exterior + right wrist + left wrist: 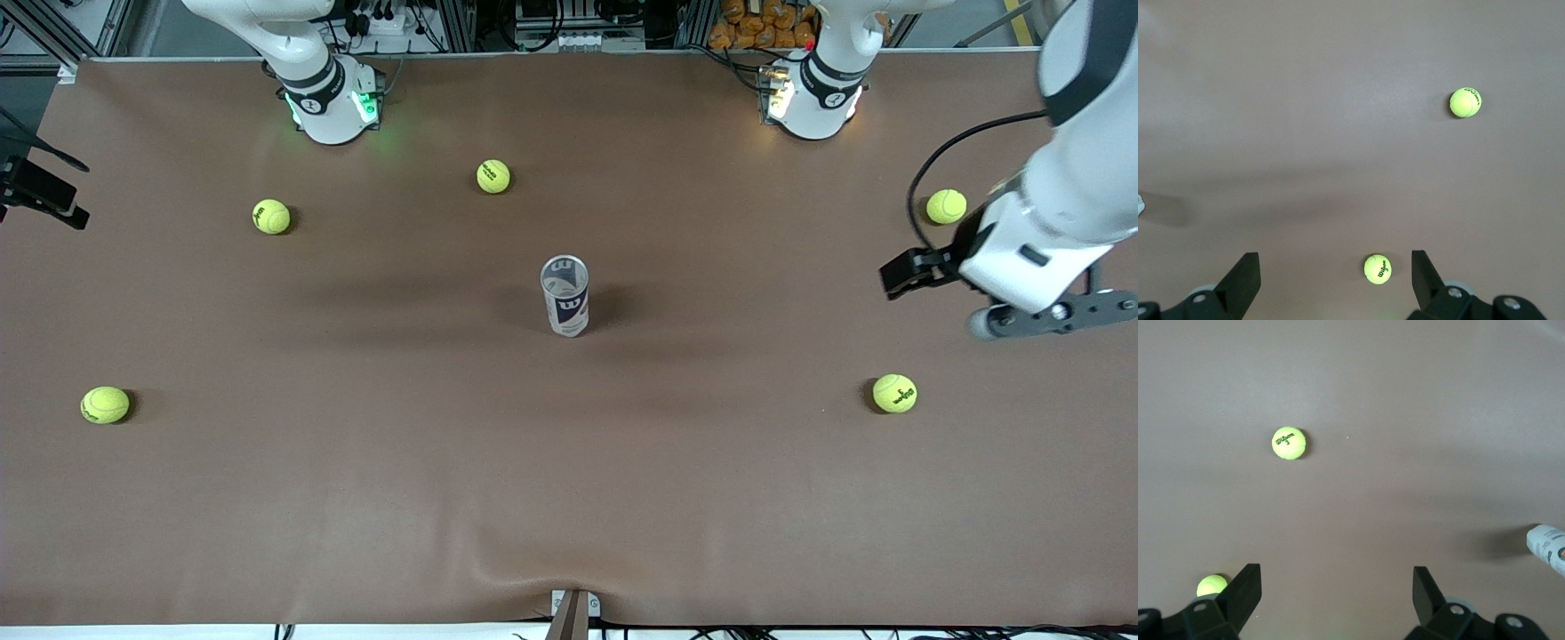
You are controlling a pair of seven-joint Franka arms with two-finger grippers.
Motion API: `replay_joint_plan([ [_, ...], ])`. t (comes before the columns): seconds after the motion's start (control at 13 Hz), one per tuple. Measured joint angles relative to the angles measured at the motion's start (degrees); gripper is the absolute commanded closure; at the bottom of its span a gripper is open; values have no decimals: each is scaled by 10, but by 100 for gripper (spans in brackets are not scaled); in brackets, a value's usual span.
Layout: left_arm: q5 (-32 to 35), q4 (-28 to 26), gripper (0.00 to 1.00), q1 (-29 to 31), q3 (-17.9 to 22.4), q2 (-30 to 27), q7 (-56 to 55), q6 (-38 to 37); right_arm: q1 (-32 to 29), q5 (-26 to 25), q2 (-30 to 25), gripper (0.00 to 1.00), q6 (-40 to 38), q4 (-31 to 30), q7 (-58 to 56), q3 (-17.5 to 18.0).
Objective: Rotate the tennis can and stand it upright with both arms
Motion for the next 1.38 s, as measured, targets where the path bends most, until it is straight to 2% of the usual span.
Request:
replay_joint_plan([
  [0.23,-36,-72,0,8,47,-55,60,30,-3,0,0,0,-4,0,0,-1],
  [0.54,-40,-155,0,8,75,-119,101,54,-3,0,0,0,-5,0,0,-1],
  [0.92,-40,-170,0,-32,140,-153,142,41,-3,0,0,0,-6,0,0,1],
  [1.38,-40,-176,0,-58,177,-179,142,24,-3,0,0,0,-7,0,0,5],
])
